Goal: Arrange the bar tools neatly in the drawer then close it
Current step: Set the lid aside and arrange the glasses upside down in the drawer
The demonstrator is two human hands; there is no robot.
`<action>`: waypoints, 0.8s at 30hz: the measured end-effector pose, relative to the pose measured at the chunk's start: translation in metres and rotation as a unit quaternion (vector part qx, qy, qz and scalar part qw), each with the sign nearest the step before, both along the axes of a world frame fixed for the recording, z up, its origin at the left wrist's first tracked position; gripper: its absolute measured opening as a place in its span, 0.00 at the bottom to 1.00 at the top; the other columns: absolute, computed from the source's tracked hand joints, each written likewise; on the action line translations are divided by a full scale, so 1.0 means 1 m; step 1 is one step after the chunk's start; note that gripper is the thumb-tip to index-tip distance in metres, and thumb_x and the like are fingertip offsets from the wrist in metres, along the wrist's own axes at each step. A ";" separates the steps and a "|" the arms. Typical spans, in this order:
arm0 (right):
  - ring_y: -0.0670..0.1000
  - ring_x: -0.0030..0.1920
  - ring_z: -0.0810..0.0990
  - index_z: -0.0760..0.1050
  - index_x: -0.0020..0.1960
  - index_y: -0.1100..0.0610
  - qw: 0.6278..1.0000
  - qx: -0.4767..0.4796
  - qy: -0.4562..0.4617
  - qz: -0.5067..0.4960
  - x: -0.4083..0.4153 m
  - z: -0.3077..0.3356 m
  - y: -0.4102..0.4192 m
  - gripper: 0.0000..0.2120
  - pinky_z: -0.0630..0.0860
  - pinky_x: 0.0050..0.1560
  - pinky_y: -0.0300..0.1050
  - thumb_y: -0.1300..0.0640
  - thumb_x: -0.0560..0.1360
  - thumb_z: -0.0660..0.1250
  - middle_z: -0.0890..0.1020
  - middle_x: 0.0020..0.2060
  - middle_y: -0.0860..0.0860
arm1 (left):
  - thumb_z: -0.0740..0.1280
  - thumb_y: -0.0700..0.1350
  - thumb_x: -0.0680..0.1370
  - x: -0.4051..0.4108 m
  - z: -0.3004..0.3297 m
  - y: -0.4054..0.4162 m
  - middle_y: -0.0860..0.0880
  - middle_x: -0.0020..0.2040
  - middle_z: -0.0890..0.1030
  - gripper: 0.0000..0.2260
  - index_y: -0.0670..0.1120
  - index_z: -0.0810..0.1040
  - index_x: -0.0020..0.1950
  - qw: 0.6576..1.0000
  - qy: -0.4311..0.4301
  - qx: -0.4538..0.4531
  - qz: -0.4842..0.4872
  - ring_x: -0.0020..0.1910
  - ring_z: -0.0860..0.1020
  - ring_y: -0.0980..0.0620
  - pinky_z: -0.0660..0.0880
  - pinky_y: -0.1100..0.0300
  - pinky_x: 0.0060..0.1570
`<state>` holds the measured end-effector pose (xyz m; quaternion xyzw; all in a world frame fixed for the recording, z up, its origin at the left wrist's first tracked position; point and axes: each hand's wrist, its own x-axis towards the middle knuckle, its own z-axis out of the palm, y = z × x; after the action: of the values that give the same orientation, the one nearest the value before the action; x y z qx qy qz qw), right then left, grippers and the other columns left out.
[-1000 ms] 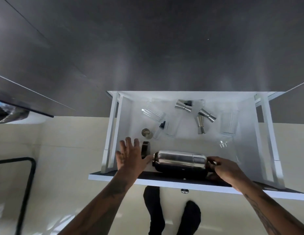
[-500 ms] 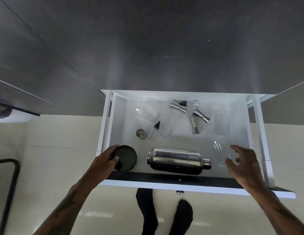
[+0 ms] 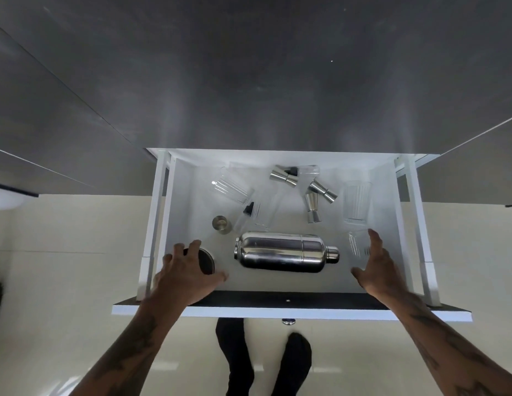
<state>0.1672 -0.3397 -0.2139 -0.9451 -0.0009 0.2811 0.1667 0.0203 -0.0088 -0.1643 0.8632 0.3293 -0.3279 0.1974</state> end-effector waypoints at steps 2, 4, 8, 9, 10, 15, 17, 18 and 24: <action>0.62 0.54 0.80 0.48 0.77 0.53 1.000 0.002 0.004 -0.006 0.000 0.001 -0.002 0.49 0.78 0.53 0.52 0.63 0.68 0.76 0.77 0.60 0.63 | 0.73 0.62 0.67 -0.002 -0.005 -0.005 0.44 0.71 0.66 0.40 0.53 0.59 0.73 1.000 0.018 0.005 -0.020 0.68 0.68 0.40 0.75 0.45 0.61; 0.60 0.52 0.80 0.46 0.77 0.51 1.000 0.003 0.011 -0.010 0.001 0.001 -0.004 0.49 0.78 0.52 0.51 0.64 0.68 0.76 0.78 0.59 0.62 | 0.75 0.60 0.65 -0.006 -0.003 -0.005 0.42 0.68 0.70 0.40 0.52 0.61 0.71 1.000 -0.010 0.014 0.000 0.65 0.71 0.39 0.76 0.44 0.59; 0.60 0.56 0.79 0.47 0.77 0.49 0.999 0.015 0.031 -0.007 0.004 -0.001 -0.008 0.49 0.76 0.54 0.48 0.61 0.68 0.76 0.78 0.59 0.59 | 0.76 0.60 0.61 -0.013 0.017 -0.007 0.43 0.65 0.74 0.40 0.53 0.63 0.68 0.992 -0.095 0.045 0.070 0.62 0.73 0.37 0.77 0.42 0.53; 0.59 0.54 0.80 0.49 0.76 0.49 0.999 0.021 0.035 -0.006 0.004 -0.001 -0.009 0.48 0.75 0.51 0.45 0.61 0.68 0.76 0.79 0.58 0.58 | 0.76 0.60 0.60 -0.013 0.024 -0.011 0.44 0.64 0.74 0.39 0.54 0.63 0.67 0.988 -0.122 0.053 0.076 0.61 0.73 0.38 0.77 0.42 0.51; 0.58 0.51 0.80 0.51 0.75 0.49 0.999 0.026 0.039 -0.007 0.004 -0.002 -0.010 0.47 0.74 0.48 0.43 0.61 0.67 0.77 0.80 0.54 0.57 | 0.76 0.60 0.60 -0.011 0.031 -0.017 0.45 0.63 0.74 0.38 0.55 0.64 0.65 0.985 -0.145 0.055 0.078 0.60 0.74 0.38 0.78 0.42 0.50; 0.52 0.38 0.77 0.54 0.72 0.52 0.996 0.033 0.080 -0.034 0.001 -0.003 -0.006 0.46 0.73 0.38 0.41 0.58 0.64 0.79 0.77 0.39 0.51 | 0.77 0.56 0.58 0.011 0.064 -0.056 0.45 0.61 0.73 0.39 0.54 0.66 0.66 0.972 -0.230 0.026 0.036 0.57 0.75 0.38 0.78 0.44 0.49; 0.55 0.44 0.79 0.52 0.74 0.52 0.995 0.040 0.093 -0.018 0.001 -0.004 -0.006 0.47 0.76 0.44 0.45 0.55 0.65 0.79 0.81 0.46 0.56 | 0.78 0.56 0.58 0.022 0.072 -0.073 0.45 0.63 0.71 0.42 0.55 0.65 0.69 0.967 -0.253 0.007 0.007 0.59 0.74 0.38 0.78 0.42 0.51; 0.57 0.49 0.81 0.51 0.75 0.52 0.993 0.052 0.101 -0.010 0.000 -0.003 -0.006 0.48 0.77 0.49 0.47 0.54 0.66 0.78 0.82 0.52 0.58 | 0.77 0.57 0.58 0.028 0.075 -0.081 0.45 0.63 0.69 0.43 0.55 0.64 0.70 0.965 -0.263 0.002 -0.004 0.60 0.74 0.37 0.79 0.42 0.51; 0.56 0.63 0.76 0.57 0.75 0.49 0.995 0.078 0.056 0.020 0.001 0.024 -0.013 0.34 0.76 0.61 0.54 0.55 0.73 0.69 0.73 0.67 0.55 | 0.74 0.63 0.60 0.073 0.078 -0.145 0.45 0.65 0.69 0.49 0.53 0.56 0.76 0.951 -0.295 -0.015 -0.095 0.64 0.71 0.40 0.77 0.41 0.52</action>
<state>0.1686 -0.3529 -0.1901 -0.9116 -0.0328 0.3364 0.2341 0.0936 -0.1540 -0.0862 0.9454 0.1681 -0.0809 0.2671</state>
